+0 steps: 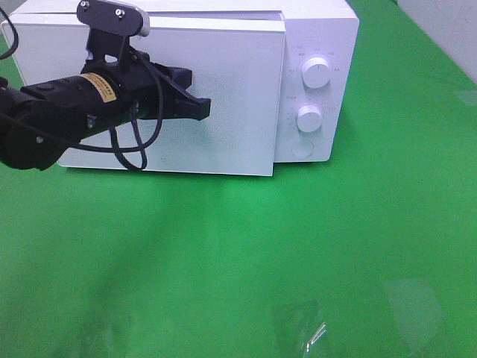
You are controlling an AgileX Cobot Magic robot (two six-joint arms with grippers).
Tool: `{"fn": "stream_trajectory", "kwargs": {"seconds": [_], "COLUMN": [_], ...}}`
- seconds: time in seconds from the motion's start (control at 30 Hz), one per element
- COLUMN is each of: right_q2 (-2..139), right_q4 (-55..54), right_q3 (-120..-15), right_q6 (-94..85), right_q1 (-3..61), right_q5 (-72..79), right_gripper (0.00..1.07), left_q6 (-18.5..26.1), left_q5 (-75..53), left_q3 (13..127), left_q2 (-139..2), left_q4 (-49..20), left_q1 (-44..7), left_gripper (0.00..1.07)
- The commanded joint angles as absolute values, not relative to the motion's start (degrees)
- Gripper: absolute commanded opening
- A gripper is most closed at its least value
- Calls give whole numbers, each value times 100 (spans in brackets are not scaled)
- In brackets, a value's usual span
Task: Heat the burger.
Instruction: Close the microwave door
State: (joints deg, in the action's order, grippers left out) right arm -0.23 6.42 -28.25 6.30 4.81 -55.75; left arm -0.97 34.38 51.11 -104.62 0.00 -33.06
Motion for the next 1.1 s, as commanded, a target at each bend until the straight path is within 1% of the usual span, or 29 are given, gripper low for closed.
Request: {"fn": "stream_trajectory", "kwargs": {"seconds": [0.03,0.2,0.23,0.27,0.3,0.33,0.43,0.47,0.5,0.53,0.57,0.63,0.93,1.1], "right_q2": [-178,-178,-178,-178,-178,-178,-178,-178,-178,-178,-178,-178,-178,-178], "right_q4": [659,659,659,659,659,659,659,659,659,659,659,659,659,659], "right_q3": [-2825,-2825,-2825,-2825,-2825,-2825,-2825,-2825,-2825,-2825,-2825,-2825,-2825,-2825], "right_q6": [596,596,596,596,596,596,596,596,596,596,596,596,596,596], "right_q1": [464,464,464,464,464,464,464,464,464,464,464,464,464,464], "right_q5": [-5512,-5512,-5512,-5512,-5512,-5512,-5512,-5512,-5512,-5512,-5512,-5512,-5512,-5512], "right_gripper": [76,76,76,76,76,76,76,76,76,76,76,76,76,76], "left_q6": [-86,-86,-80,0,0,132,218,378,378,487,487,504,550,544], "left_q5": [3375,3358,3329,3329,3329,3300,3243,3203,3203,3237,3237,3191,3203,2704], "left_q3": [5500,5764,5901,5993,5993,6056,6096,6165,6165,6165,6165,6165,6165,6131], "left_q2": [-10680,-10835,-10898,-10949,-10949,-10995,-11018,-11064,-11064,-11064,-11064,-11064,-11047,-10898], "left_q4": [-57,-115,-264,-430,-430,-527,-556,-625,-625,-814,-814,-1238,-1226,-1209], "left_q1": [-3335,-3335,-3335,-3329,-3329,-3329,-3323,-3306,-3306,-3254,-3254,-3083,-3025,-3209], "left_gripper": [0,0,0,0,0,0,0,0,0,0,0,0,0,0]}}
